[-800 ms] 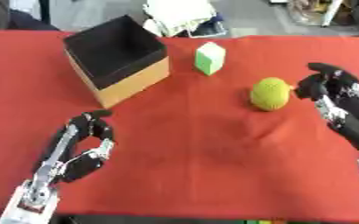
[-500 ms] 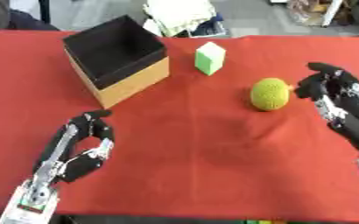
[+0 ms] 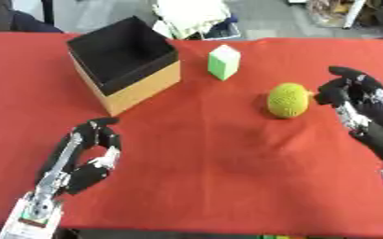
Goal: Pick up objects on the table and place them in the box.
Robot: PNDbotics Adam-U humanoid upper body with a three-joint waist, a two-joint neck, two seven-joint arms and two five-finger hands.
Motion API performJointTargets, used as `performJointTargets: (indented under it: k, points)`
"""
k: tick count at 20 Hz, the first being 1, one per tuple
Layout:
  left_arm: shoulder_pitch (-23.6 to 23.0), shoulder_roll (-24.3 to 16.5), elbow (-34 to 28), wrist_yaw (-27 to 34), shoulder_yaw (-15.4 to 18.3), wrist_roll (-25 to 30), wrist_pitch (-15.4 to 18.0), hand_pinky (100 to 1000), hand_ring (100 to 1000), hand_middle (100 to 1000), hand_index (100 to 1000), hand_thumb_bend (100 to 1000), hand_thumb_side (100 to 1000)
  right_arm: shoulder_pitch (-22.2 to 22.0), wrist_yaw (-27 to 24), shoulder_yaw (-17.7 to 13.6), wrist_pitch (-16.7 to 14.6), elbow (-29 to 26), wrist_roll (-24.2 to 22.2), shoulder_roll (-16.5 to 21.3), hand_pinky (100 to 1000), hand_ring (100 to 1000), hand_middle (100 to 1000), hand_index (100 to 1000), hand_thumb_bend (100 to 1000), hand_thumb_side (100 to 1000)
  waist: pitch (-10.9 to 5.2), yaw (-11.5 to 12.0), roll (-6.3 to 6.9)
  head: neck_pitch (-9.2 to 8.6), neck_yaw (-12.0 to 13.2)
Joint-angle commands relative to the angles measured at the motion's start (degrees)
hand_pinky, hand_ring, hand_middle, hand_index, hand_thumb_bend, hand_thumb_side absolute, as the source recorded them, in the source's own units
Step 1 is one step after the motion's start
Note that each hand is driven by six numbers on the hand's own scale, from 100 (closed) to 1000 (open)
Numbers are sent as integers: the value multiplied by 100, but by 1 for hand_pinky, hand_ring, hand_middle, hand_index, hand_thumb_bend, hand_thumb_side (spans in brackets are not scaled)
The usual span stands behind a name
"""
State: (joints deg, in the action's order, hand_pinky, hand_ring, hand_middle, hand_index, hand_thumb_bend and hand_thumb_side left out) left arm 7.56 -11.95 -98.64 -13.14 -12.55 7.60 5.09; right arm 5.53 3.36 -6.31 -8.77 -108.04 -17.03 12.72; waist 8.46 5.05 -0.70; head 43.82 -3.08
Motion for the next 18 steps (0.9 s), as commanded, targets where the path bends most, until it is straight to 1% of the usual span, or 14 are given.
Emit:
performJointTargets:
  k: [1,6,11,15,18]
  points:
    - [26,-59,-108,26,37,-11,7,599,596,509,811,100,413,103,24,10,-104,-78,-48,388,681,666,633,876,100,452,-74,12,-12,30,-13]
    - [15,-81,-105,21,33,-6,7,599,596,509,811,100,412,274,173,79,-344,144,-165,1098,688,674,645,880,100,407,-86,27,-36,30,-2]
    - [11,-96,-100,21,22,7,8,599,596,509,811,100,413,530,205,227,-633,700,-343,1891,706,702,681,893,100,348,-89,42,-39,30,-18]
    - [7,-102,-97,24,9,19,10,599,596,509,811,100,415,800,214,397,-863,1157,-427,2526,715,719,705,898,100,358,-92,60,-36,30,-41]
    - [8,-106,-93,29,-3,30,11,599,596,509,811,100,416,1031,234,569,-952,1544,-478,2804,719,725,716,900,100,383,-99,72,-37,30,-55]
